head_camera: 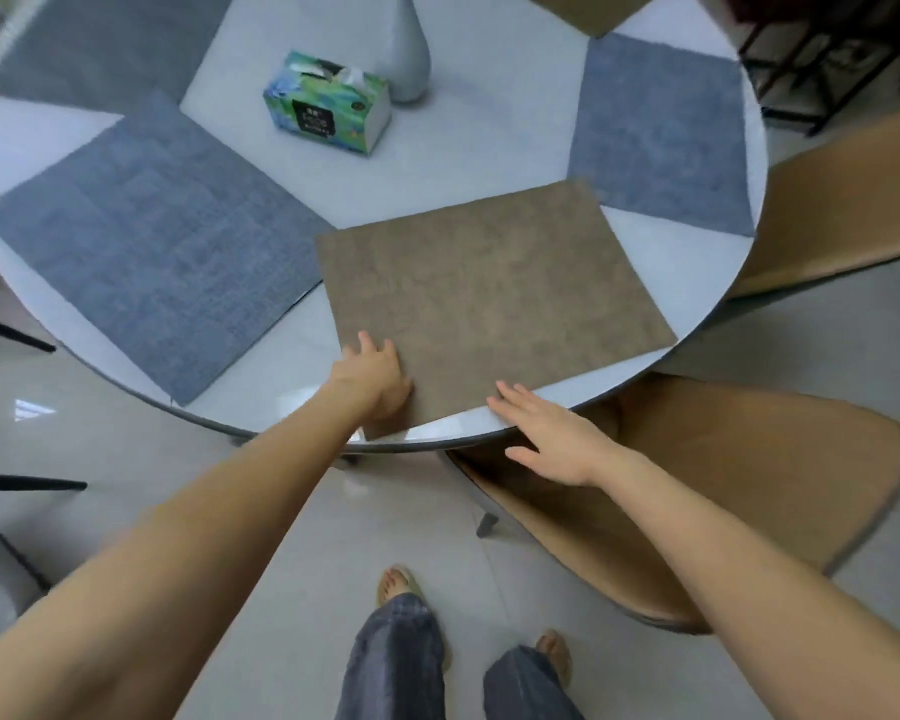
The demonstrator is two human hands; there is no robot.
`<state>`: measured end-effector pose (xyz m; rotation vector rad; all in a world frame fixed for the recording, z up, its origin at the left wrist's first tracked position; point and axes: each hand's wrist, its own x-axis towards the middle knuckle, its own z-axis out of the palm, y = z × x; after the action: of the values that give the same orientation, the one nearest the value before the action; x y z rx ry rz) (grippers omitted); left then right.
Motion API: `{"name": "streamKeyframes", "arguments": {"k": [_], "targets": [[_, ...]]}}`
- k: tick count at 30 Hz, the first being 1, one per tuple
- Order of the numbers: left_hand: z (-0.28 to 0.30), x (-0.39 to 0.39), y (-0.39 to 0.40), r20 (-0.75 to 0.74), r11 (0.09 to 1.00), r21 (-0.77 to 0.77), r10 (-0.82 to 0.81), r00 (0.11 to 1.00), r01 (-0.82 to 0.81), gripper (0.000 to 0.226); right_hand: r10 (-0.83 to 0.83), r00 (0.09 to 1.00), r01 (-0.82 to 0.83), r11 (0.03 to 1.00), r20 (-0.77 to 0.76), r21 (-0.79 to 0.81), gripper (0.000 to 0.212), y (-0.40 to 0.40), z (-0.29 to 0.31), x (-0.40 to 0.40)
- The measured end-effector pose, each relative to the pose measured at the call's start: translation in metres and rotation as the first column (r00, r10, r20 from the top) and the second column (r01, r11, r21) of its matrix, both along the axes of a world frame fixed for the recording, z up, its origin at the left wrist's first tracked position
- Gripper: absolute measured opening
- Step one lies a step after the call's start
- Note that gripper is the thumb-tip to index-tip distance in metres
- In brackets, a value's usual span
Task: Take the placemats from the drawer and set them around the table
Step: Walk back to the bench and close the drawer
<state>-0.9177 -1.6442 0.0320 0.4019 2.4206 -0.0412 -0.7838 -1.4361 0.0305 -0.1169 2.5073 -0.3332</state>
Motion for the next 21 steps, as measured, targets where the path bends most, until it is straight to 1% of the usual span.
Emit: {"name": "streamKeyframes", "arguments": {"k": [1,2,3,5,7,11,13,15,17,18,21], "targets": [[0.018,-0.001,0.016,0.058,0.994,-0.035,-0.1,0.993,0.102,0.055,-0.069,0.997,0.07,0.997,0.035,-0.022,0.053,0.017,0.016,0.002],[0.036,0.001,0.035,0.087,0.975,-0.051,-0.21,0.974,0.214,0.05,-0.166,0.986,0.167,0.985,0.017,-0.038,0.045,0.038,0.031,0.005],[0.054,0.006,0.058,0.085,0.946,-0.049,-0.316,0.945,0.321,0.049,-0.284,0.958,0.281,0.958,-0.043,-0.059,0.039,0.06,0.046,0.009],[0.086,0.022,0.113,0.021,0.894,-0.001,-0.447,0.894,0.447,0.049,-0.491,0.853,0.476,0.871,-0.175,-0.122,0.034,0.107,0.072,0.025],[0.112,0.049,0.173,-0.071,0.839,0.049,-0.538,0.84,0.542,0.048,-0.594,0.757,0.578,0.803,-0.272,-0.146,0.029,0.155,0.093,0.052],[0.152,0.115,0.306,-0.198,0.701,0.146,-0.67,0.715,0.698,0.035,-0.686,0.618,0.708,0.698,-0.385,-0.107,0.025,0.258,0.123,0.129],[0.167,0.156,0.37,-0.249,0.651,0.174,-0.697,0.672,0.739,0.032,-0.706,0.575,0.757,0.651,-0.413,-0.057,0.023,0.311,0.135,0.176],[0.176,0.198,0.435,-0.258,0.607,0.175,-0.732,0.631,0.775,0.033,-0.735,0.541,0.806,0.591,-0.409,0.004,0.023,0.367,0.145,0.226],[0.178,0.24,0.499,-0.256,0.539,0.152,-0.788,0.559,0.829,0.038,-0.781,0.483,0.86,0.508,-0.395,0.047,0.025,0.421,0.152,0.279],[0.179,0.261,0.529,-0.26,0.5,0.141,-0.814,0.519,0.854,0.04,-0.805,0.439,0.888,0.457,-0.399,0.054,0.025,0.446,0.155,0.305],[0.181,0.318,0.617,-0.264,0.386,0.127,-0.875,0.406,0.914,0.045,-0.878,0.276,0.958,0.282,-0.392,0.044,0.028,0.513,0.156,0.377]]}}
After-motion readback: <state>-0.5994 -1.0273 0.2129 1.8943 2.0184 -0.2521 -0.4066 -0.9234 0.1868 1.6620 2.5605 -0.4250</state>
